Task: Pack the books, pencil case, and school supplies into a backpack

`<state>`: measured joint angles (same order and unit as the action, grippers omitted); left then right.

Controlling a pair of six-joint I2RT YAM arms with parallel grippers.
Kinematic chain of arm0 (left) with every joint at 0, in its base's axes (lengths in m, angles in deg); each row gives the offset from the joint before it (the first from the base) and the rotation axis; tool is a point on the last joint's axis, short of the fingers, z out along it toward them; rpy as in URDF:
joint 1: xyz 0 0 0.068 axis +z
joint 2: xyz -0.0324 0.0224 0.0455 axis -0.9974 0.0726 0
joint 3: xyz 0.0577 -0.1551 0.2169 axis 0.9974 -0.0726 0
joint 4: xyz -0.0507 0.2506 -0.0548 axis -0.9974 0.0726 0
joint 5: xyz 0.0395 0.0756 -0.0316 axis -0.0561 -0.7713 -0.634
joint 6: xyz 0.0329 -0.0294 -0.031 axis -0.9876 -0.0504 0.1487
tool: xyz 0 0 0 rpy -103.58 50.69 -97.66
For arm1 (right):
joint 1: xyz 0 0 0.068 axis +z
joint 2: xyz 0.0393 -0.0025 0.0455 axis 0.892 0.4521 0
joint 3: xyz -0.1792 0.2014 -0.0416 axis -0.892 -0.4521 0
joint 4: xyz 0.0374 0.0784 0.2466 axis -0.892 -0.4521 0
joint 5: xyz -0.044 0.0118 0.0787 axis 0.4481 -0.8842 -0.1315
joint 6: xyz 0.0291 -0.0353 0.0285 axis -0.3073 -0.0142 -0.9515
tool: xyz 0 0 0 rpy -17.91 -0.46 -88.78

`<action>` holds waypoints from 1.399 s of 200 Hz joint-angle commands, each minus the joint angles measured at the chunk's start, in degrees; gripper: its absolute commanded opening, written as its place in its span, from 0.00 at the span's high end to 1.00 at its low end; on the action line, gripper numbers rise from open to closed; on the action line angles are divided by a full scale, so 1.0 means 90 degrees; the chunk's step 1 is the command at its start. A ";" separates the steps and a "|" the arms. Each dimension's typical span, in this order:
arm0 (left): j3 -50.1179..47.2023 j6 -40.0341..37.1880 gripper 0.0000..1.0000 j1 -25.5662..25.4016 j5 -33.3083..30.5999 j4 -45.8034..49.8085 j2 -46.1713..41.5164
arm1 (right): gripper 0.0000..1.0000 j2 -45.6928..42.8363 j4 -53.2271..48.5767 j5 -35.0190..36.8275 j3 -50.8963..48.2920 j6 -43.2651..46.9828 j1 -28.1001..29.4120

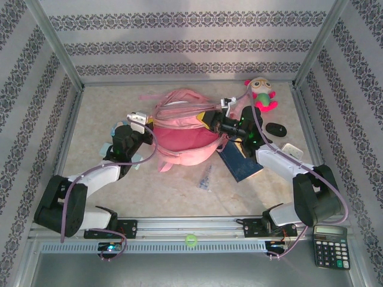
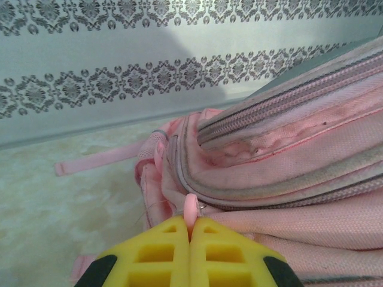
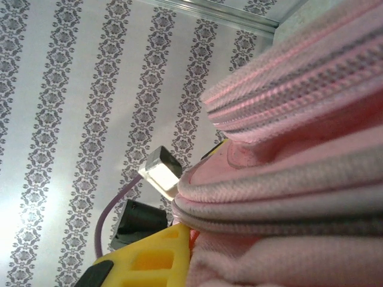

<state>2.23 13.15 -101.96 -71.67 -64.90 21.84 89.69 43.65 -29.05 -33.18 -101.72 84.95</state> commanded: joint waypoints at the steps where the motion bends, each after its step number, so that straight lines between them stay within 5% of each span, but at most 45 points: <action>1: 0.0179 0.0382 0.99 0.0316 -0.0131 -0.0451 0.0363 | 1.00 -0.0336 0.0863 -0.1097 0.0451 -0.0134 -0.0070; 47: -0.0021 0.0680 1.00 0.0319 0.0249 -0.0488 0.0079 | 1.00 -0.0081 0.0578 -0.0700 0.0575 0.0037 -0.0253; 73: -0.0413 0.0850 1.00 0.0282 0.0320 -0.0190 -0.0716 | 0.82 0.0171 0.0154 -0.0110 0.0610 0.0318 -0.0466; 91: -0.0671 0.1060 1.00 0.0244 0.0308 -0.0094 -0.1268 | 0.61 0.0354 0.0076 0.0297 0.0645 0.0377 -0.0409; 119: -0.0799 0.1323 1.00 0.0115 0.0396 -0.0277 -0.1538 | 0.45 0.0340 0.0144 0.1516 0.0392 0.0434 0.0307; 189: -0.0535 0.1552 1.00 -0.0545 0.0520 -0.0936 -0.0996 | 0.42 0.0880 0.0913 0.4311 0.0329 -0.0048 0.1919; 212: -0.0516 0.1576 1.00 -0.0652 0.0543 -0.0897 -0.1032 | 0.45 0.1289 0.1117 0.4484 0.0547 -0.0303 0.2072; 251: -0.0497 0.1034 1.00 -0.0669 -0.0341 -0.0166 -0.1213 | 0.95 0.1351 0.1289 0.3352 0.0659 -0.0272 0.1762; 280: -0.0504 0.0775 1.00 -0.0386 -0.0685 -0.0040 -0.1084 | 1.00 0.0887 0.1133 0.2036 0.0491 -0.0089 0.1213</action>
<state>-4.54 23.29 -107.05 -73.70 -64.86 12.60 102.43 49.53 1.33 -29.51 -103.39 99.37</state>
